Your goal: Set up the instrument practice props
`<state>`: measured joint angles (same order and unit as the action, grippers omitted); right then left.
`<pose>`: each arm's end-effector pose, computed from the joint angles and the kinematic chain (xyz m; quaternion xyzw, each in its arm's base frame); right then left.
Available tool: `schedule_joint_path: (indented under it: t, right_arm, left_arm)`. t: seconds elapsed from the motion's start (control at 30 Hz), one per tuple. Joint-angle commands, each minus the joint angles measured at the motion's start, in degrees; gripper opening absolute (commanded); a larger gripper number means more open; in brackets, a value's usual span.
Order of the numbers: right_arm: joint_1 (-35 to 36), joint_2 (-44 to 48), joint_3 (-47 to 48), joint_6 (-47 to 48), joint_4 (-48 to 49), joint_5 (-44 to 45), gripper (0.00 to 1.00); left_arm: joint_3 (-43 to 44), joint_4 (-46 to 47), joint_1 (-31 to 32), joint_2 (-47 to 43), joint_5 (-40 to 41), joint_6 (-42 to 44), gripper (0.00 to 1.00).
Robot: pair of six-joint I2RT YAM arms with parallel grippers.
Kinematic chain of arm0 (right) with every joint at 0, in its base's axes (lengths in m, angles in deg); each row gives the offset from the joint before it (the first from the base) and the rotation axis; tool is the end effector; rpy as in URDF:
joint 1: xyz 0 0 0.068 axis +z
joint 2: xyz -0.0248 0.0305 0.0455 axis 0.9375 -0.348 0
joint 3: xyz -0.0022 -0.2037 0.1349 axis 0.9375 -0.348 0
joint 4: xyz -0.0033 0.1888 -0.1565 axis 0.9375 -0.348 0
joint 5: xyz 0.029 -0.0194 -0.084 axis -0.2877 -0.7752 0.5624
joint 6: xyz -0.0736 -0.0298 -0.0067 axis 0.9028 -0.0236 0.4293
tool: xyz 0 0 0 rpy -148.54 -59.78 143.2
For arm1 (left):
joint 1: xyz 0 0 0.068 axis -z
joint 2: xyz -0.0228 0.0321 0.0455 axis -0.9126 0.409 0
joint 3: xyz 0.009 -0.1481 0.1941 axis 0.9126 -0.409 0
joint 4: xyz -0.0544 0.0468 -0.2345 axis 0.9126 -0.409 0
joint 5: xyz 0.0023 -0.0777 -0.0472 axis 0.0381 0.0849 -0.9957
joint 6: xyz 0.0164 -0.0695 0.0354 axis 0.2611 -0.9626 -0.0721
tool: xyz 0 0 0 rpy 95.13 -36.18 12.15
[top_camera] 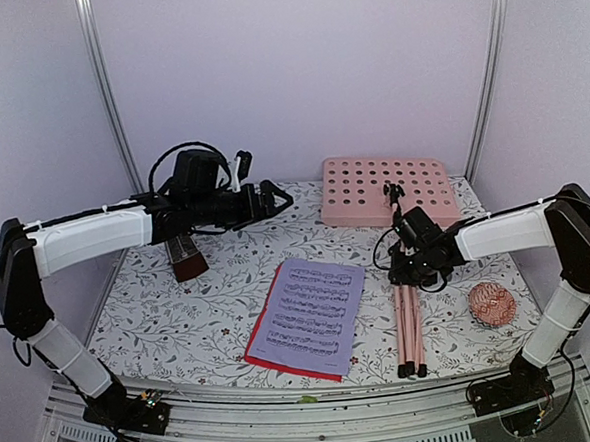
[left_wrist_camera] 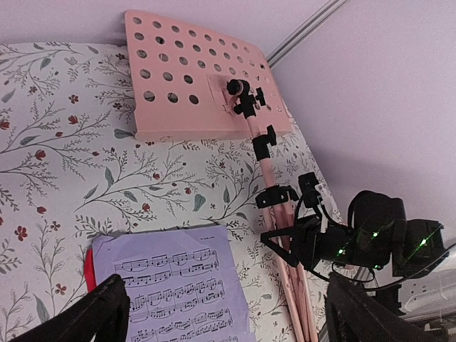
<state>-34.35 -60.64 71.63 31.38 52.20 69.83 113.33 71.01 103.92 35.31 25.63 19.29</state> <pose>0.2644 0.1708 0.1030 0.0387 0.9632 0.0712 0.2563 0.2936 -0.2502 0.2583 0.0648 0.8403 -0.4040 0.3557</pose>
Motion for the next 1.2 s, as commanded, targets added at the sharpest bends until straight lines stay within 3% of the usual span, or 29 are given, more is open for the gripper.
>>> schedule_joint_path:
  t: [0.0, 0.2, 0.63, 0.93, 1.17]
  right_arm:
    - [0.66, -0.61, 2.47, 3.22, 1.21, -2.61, 0.25]
    - [0.66, 3.45, 3.94, 5.07, 2.84, -5.81, 0.0]
    - [0.62, 13.74, 2.52, 8.19, 16.22, -13.12, 0.0]
    - [1.57, 14.2, 0.61, 8.34, 28.5, -17.4, 0.0]
    - [2.27, 11.99, 1.37, 8.1, 30.99, -19.13, 0.0]
  left_arm:
    - [1.57, 2.64, -1.52, 2.3, -4.07, -2.55, 0.96]
    - [2.21, 4.59, -2.37, 4.99, -7.07, -4.22, 0.96]
    - [7.38, 14.63, -1.5, 18.01, -14.58, -11.94, 0.91]
    - [15.82, 19.54, 1.85, 30.64, -14.98, -17.37, 0.75]
    - [21.53, 22.24, 3.57, 38.69, -14.94, -20.56, 0.65]
